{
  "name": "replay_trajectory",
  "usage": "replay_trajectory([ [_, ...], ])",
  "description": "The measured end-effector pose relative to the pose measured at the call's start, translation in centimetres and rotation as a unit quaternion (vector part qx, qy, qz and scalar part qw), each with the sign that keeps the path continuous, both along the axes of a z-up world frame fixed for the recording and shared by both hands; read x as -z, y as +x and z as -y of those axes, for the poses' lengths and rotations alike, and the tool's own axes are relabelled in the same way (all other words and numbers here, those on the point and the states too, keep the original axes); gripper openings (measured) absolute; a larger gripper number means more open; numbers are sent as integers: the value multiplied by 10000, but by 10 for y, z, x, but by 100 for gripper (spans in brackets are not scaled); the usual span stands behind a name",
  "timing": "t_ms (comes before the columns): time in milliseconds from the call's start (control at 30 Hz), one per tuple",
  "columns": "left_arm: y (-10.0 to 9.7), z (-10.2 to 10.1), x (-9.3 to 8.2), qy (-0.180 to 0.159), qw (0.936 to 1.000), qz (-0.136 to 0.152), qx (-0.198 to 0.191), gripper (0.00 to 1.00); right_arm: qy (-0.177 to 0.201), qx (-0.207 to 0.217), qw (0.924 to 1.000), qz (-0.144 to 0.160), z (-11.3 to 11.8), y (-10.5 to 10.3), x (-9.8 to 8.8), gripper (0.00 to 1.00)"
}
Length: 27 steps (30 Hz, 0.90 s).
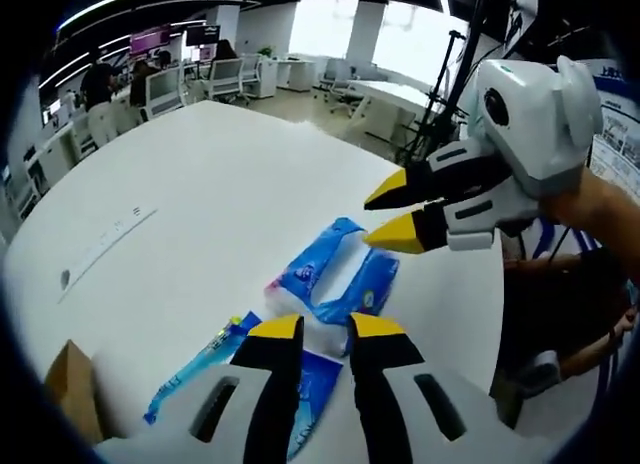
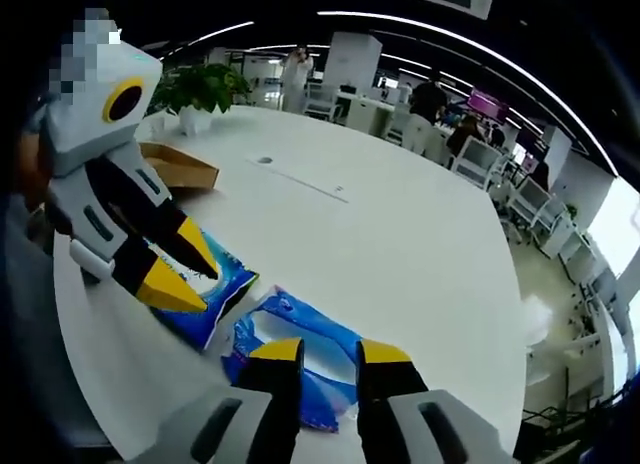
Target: Operate the shoe box by opening the lid, removing the specified soft item, and placing it in the target area until the item is outside and the box remains undamaged.
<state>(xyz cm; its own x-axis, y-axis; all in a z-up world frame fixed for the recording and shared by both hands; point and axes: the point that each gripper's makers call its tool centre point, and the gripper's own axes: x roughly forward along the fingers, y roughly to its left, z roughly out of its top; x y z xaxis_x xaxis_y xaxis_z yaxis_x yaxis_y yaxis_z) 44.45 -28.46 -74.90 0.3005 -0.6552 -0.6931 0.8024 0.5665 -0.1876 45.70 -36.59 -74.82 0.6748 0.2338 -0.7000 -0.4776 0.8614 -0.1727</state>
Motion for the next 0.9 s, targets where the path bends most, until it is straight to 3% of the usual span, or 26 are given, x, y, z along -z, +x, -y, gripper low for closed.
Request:
replay_trajectory([
  [367, -5, -25, -26, -96, 9997, 241, -29, 33, 159, -17, 9997, 164, -19, -11, -23, 39],
  [900, -16, -83, -59, -313, 9977, 563, -203, 51, 301, -295, 9989, 201, -63, -35, -40, 52],
])
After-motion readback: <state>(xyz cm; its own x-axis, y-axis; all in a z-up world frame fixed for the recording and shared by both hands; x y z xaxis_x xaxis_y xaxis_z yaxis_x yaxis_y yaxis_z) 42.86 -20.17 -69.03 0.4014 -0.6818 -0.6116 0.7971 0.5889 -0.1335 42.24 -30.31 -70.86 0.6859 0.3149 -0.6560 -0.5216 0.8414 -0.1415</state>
